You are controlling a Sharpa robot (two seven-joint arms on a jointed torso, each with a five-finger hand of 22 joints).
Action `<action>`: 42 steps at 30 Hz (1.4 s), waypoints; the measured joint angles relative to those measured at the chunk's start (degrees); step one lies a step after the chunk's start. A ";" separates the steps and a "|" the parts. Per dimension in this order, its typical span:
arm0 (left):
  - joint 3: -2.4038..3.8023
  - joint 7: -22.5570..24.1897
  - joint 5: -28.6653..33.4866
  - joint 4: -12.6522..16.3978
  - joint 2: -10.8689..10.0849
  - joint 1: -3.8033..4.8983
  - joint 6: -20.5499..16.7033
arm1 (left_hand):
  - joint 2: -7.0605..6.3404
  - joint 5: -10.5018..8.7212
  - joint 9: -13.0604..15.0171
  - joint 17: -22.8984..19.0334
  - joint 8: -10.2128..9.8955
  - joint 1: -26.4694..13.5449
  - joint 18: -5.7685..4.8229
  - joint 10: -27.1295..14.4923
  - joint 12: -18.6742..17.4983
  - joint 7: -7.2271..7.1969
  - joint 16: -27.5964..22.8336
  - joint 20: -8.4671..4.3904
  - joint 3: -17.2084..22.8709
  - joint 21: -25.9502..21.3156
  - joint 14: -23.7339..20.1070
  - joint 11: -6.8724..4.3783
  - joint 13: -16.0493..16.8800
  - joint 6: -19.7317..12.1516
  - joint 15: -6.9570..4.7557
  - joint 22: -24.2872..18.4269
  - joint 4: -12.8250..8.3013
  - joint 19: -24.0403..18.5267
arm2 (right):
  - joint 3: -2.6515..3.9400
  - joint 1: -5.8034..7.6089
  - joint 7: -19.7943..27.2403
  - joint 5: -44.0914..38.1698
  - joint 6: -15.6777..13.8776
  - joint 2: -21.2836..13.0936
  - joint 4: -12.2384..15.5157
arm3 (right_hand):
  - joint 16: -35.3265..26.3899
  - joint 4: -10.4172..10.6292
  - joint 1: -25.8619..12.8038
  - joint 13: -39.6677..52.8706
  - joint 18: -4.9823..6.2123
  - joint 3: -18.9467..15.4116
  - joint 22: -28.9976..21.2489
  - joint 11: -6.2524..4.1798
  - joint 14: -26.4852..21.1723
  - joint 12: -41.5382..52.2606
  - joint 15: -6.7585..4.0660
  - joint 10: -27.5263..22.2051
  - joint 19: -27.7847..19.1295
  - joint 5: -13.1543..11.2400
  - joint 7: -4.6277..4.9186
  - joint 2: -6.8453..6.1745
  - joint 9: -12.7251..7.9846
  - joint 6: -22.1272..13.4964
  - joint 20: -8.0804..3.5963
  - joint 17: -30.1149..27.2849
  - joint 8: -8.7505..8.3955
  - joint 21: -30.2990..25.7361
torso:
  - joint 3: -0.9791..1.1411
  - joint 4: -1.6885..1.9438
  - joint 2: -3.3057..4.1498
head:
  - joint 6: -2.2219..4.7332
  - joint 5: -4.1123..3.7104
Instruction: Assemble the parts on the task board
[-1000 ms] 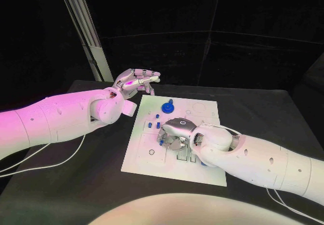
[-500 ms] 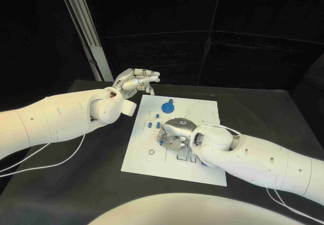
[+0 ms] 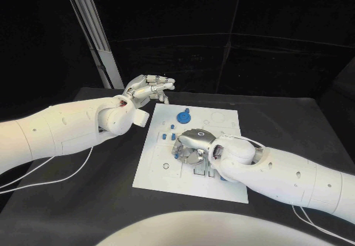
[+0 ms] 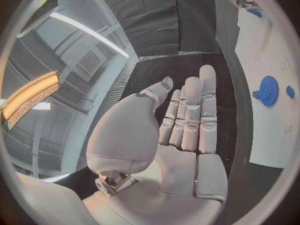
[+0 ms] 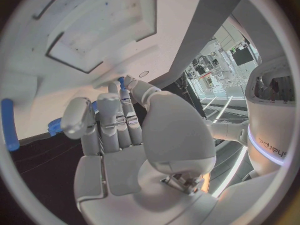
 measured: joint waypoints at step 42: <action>-0.74 -0.22 0.02 0.42 -0.68 0.00 0.08 | 0.00 0.00 0.01 -0.07 0.00 0.00 -0.01 0.00 0.23 0.00 0.21 0.00 0.00 0.00 0.00 0.00 0.01 0.00 0.00 -0.03 0.00 0.00 | 3.91 2.94 -6.21 3.52 -1.34 -17.19 7.01 | -5.79 2.54 -0.13 -0.11 0.92 -9.95 -8.11 -0.01 -1.34 1.95 0.92 -5.71 -3.68 0.81 -0.25 -0.13 -0.02 -4.92 0.63 -8.16 0.00 -5.51 | 0.02 -0.03 -0.05 | 2.04 -2.36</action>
